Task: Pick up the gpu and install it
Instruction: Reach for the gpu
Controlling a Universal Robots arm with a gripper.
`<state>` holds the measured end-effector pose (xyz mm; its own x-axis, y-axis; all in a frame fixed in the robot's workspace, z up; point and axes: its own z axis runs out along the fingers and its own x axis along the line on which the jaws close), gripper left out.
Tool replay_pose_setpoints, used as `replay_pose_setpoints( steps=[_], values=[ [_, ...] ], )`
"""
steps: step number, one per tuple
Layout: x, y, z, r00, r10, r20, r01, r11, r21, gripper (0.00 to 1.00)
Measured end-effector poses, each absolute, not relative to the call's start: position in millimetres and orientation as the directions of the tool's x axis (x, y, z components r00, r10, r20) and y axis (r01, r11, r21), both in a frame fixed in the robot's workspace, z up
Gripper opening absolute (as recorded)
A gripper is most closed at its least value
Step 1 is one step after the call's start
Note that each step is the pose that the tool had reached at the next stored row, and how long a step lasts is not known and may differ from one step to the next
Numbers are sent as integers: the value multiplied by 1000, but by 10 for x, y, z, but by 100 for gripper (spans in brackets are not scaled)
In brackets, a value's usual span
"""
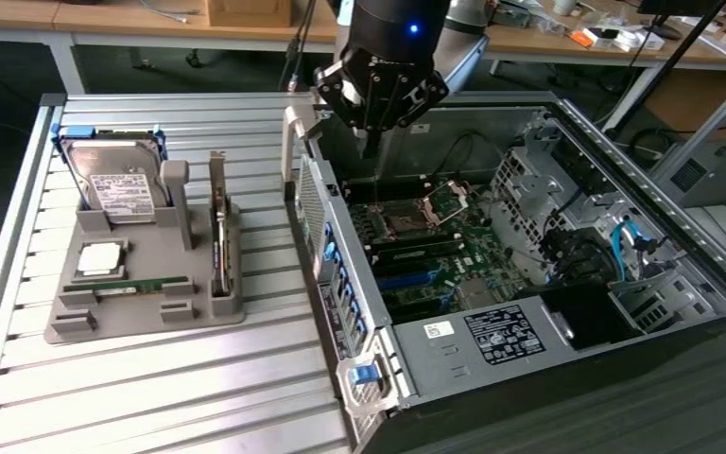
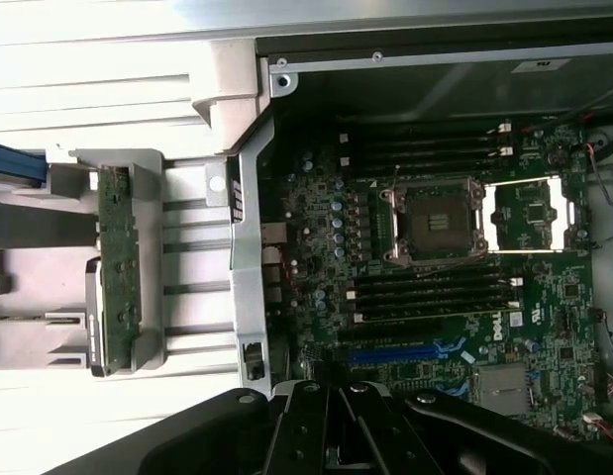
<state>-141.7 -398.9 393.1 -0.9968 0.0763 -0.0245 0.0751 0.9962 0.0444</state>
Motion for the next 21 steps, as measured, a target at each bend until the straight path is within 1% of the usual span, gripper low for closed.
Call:
replay_pose_setpoints(
  steps=[21],
  values=[
    [-1569,-3989,3929,-997,76,-24,75,996,44,11]
  ],
)
